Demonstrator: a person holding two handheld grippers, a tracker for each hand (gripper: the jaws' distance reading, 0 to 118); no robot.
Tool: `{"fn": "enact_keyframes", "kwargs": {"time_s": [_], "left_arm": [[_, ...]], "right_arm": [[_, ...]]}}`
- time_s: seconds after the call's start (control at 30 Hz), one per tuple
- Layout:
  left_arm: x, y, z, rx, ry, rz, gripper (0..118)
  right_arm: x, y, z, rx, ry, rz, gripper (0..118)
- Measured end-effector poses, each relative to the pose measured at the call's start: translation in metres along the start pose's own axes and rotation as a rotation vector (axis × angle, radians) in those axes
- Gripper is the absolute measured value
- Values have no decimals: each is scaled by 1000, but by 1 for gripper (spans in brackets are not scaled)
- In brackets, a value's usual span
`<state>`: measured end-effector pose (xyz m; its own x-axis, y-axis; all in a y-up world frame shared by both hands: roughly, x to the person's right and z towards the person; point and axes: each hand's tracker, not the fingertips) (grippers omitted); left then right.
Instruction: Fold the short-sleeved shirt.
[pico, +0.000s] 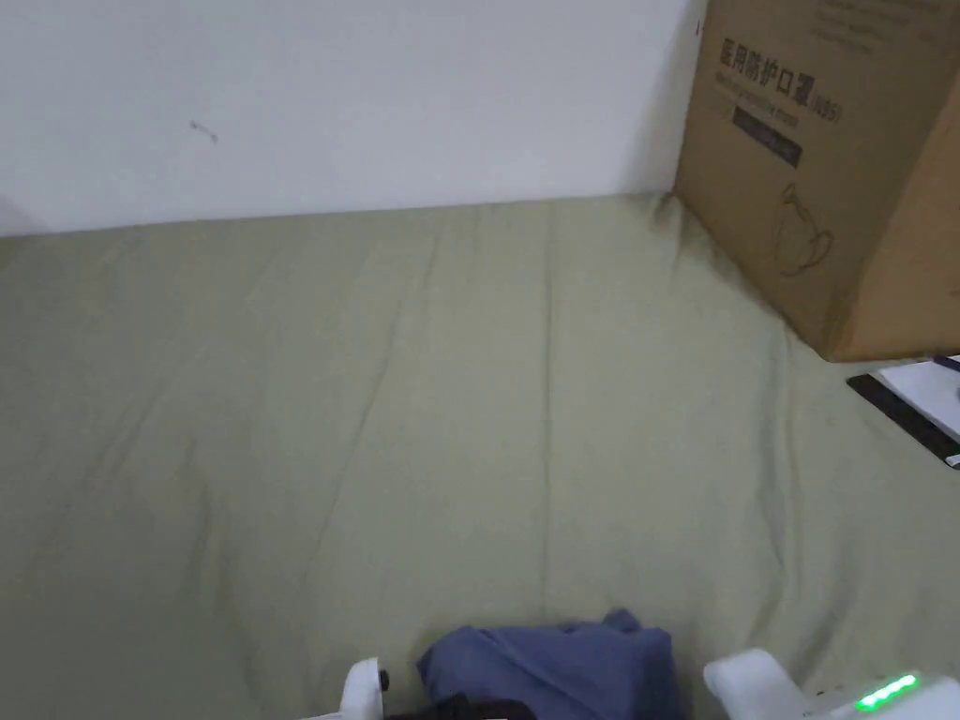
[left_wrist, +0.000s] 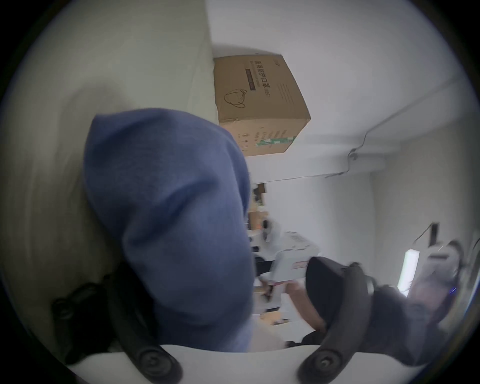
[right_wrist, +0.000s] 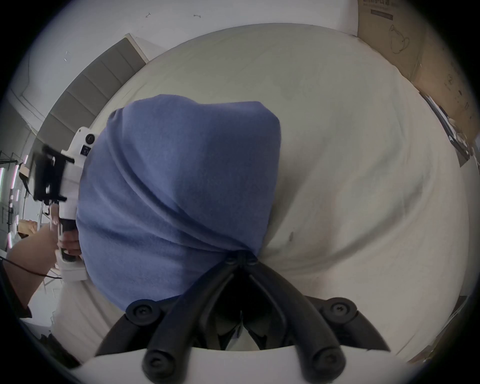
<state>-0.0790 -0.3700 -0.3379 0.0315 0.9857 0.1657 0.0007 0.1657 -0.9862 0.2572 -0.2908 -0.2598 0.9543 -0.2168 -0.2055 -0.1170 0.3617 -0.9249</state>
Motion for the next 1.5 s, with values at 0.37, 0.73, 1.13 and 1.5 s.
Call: {"fn": "enact_keyframes", "kwargs": {"time_s": [0.37,0.73,1.13,1.5], "left_arm": [[12,-1,4,68,285,73,23],[125,31,204,58,851,-124,22],[115,59,361,-158,2185,-259,74],[174,6,307,539,1306,-149,39]], "right_arm": [[-16,-10,6,73,-76,6,0],[-72,-28,45,188,-42,30,0],[-106,-19,36,122,-41,123,0],[-77,-12,66,306,-68,35,0]]}}
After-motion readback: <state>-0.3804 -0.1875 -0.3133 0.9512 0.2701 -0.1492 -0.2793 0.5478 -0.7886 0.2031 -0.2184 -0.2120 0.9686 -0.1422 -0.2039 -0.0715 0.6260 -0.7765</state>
